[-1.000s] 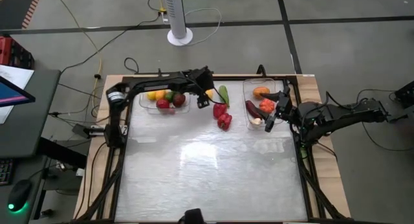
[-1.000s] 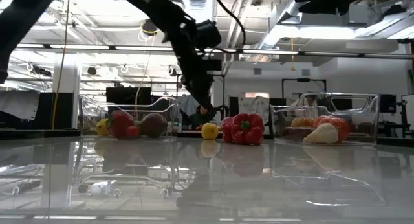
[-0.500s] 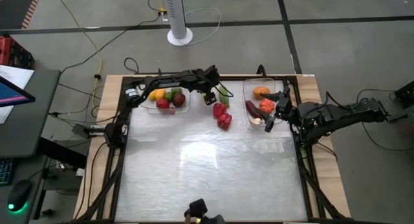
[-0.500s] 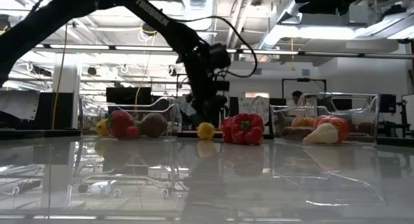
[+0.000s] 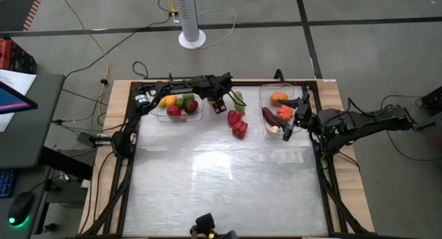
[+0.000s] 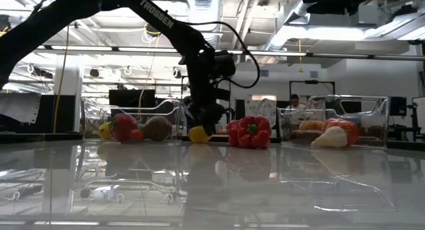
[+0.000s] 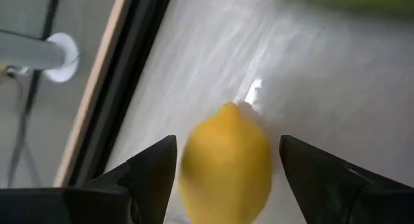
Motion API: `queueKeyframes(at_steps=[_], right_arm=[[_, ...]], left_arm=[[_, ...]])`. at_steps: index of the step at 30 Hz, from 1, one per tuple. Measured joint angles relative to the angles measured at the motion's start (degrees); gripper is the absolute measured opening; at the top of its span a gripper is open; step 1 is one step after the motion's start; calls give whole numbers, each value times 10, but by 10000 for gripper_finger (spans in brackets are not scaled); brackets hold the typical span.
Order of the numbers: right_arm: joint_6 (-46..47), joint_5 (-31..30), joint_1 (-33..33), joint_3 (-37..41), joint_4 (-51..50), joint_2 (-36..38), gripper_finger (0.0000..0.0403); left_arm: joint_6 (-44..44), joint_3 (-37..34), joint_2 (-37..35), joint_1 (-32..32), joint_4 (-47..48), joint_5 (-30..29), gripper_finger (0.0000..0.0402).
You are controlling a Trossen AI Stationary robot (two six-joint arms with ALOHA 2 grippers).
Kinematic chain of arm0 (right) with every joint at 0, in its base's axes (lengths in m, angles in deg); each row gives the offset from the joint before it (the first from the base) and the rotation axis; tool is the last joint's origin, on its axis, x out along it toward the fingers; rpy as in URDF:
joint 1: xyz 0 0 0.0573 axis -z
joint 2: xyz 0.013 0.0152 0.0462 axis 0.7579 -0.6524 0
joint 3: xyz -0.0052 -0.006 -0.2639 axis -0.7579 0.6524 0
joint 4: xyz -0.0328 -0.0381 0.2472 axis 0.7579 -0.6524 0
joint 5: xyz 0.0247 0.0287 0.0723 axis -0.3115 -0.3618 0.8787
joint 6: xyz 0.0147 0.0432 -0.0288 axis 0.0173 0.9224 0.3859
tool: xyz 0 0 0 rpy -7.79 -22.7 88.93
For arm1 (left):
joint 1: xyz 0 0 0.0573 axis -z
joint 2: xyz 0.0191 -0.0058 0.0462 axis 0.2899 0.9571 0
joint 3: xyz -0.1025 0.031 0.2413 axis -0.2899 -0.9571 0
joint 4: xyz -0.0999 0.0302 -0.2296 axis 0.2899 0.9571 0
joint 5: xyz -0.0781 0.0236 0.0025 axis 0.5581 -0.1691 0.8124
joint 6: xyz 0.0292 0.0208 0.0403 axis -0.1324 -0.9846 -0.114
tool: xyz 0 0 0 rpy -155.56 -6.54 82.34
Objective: Sort produce into baskets
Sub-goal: Put the yellow lemon into the left transparent bin
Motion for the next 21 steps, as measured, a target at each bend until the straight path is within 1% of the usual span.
queueKeyframes(at_steps=[2, 7, 11, 21], right_arm=[[0, 0, 0, 0, 0, 0, 319], [2, 0, 0, 0, 2, 0, 319], [2, 0, 0, 0, 2, 0, 319], [1, 0, 0, 0, 1, 0, 319]], left_arm=[[-1, 0, 0, 1, 13, -4, 260], [-33, 0, -2, 2, 52, 20, 259], [-43, 0, -2, 2, 54, 21, 247], [-62, 0, 0, 7, 48, 21, 158]])
